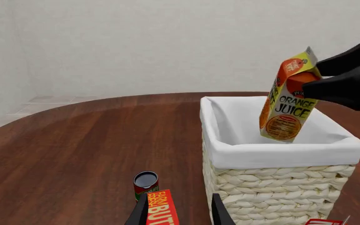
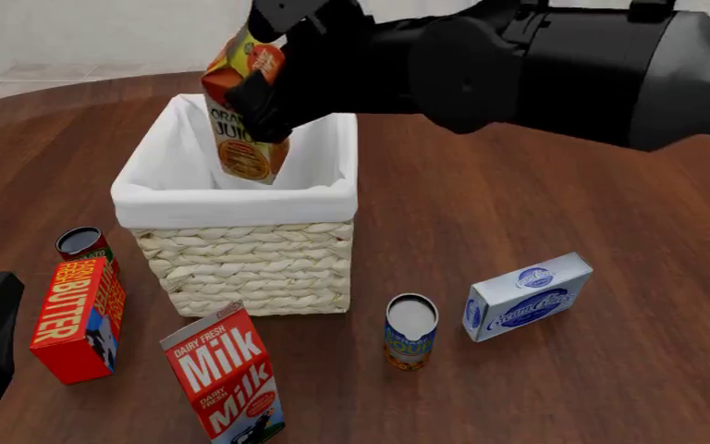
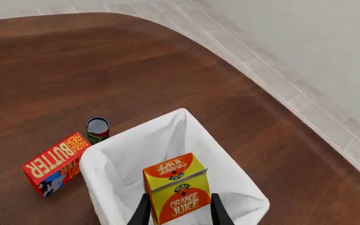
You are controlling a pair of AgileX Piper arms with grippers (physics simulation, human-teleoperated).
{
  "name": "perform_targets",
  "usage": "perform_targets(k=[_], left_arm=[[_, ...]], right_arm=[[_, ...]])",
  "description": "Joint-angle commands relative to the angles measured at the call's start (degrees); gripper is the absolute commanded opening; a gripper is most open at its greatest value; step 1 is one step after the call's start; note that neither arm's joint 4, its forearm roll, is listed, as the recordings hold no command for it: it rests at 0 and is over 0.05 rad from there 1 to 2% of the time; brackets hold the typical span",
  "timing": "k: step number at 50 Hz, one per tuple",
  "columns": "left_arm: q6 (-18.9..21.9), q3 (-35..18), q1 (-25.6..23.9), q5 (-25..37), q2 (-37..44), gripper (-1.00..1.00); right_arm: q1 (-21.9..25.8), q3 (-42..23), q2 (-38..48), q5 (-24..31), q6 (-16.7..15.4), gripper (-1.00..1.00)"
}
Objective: Pick up the orange juice, and put it in the basket.
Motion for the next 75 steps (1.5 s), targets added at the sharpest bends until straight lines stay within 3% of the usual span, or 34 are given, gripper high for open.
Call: perform_targets(k=[1, 56, 57, 75], left_arm=[[0.00, 0.00, 0.00, 0.00, 0.00, 1.00], [0.00, 0.00, 0.00, 0.00, 0.00, 1.00], [0.00, 0.00, 0.00, 0.00, 0.00, 1.00], [0.00, 0.00, 0.00, 0.00, 0.00, 1.00]], right_arm=[[-0.13, -0.41, 1.71, 0.04, 2.29, -1.00], [-0.35, -1.70, 8.29, 2.72, 5.25, -1.00], [-0.40, -1.68, 8.27, 2.65, 5.11, 1.00], [-0.31, -1.16, 8.05, 2.36, 5.04, 1.00]])
